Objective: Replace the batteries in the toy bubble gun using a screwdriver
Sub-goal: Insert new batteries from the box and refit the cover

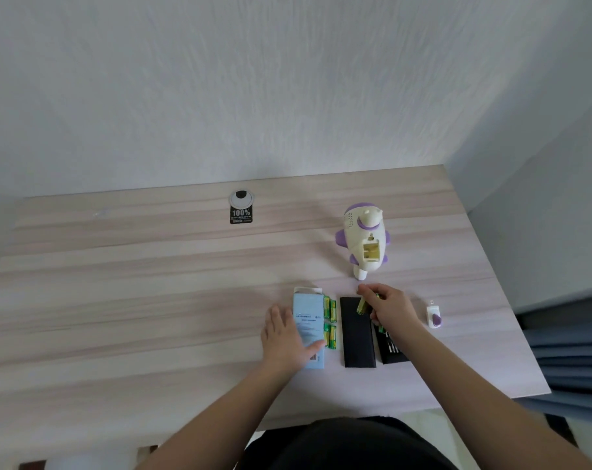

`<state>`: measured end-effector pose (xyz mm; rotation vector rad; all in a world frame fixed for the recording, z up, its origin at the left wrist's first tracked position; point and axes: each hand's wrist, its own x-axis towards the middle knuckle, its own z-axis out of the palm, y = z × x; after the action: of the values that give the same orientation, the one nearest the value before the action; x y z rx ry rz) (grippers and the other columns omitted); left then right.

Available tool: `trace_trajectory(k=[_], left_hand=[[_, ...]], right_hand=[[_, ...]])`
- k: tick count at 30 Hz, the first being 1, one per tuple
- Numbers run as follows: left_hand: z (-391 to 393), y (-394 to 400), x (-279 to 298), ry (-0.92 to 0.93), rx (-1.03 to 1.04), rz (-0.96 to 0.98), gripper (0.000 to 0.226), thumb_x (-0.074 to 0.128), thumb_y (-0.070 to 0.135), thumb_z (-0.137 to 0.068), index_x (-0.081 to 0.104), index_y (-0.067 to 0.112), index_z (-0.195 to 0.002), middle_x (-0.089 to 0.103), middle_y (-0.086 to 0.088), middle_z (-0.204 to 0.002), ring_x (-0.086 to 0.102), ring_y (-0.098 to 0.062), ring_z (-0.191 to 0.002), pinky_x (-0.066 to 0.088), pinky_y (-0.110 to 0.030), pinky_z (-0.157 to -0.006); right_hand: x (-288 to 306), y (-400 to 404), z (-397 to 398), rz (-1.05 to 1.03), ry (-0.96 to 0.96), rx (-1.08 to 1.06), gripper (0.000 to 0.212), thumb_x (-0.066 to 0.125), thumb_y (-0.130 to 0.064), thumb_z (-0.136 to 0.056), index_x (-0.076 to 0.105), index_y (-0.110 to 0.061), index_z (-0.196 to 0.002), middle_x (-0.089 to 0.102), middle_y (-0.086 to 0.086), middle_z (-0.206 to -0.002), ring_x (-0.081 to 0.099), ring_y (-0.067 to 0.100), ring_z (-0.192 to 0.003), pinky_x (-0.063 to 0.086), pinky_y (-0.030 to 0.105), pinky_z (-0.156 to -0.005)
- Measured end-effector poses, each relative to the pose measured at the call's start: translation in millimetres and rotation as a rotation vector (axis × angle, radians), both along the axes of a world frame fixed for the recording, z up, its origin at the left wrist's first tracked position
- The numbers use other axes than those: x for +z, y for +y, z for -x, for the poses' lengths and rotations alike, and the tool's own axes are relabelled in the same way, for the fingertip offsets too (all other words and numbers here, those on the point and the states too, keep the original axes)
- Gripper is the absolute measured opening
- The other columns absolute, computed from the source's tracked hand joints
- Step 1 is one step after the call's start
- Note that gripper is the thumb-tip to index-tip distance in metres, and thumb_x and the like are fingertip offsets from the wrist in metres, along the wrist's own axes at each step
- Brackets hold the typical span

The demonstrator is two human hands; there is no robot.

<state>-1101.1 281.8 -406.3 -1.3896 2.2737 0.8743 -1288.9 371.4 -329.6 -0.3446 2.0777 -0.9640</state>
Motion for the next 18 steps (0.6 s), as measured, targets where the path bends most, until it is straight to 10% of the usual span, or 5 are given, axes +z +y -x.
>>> trace_trajectory(k=[9, 18], left_hand=[[-13, 8, -4, 0.094, 0.007, 0.087, 0.092, 0.061, 0.055, -0.085, 0.011, 0.017, -0.152, -0.001, -0.013, -0.161, -0.003, -0.030, -0.149, 0.008, -0.043, -0.119], [-39, -9, -1, 0.105, 0.068, 0.142, 0.081, 0.061, 0.054, -0.083, 0.022, 0.023, -0.147, 0.047, -0.001, -0.133, 0.045, -0.022, -0.121, 0.040, -0.038, -0.096]], right_hand=[[-2, 1, -25, -0.015, 0.020, -0.076, 0.023, 0.059, -0.045, -0.091, 0.067, -0.028, -0.104, 0.065, 0.004, -0.081, 0.054, 0.016, -0.060, 0.048, 0.028, -0.053], [12, 4, -34, 0.062, -0.033, -0.060, 0.015, 0.059, -0.031, -0.094, 0.065, -0.023, -0.105, 0.070, 0.001, -0.090, 0.049, 0.012, -0.052, 0.046, 0.027, -0.051]])
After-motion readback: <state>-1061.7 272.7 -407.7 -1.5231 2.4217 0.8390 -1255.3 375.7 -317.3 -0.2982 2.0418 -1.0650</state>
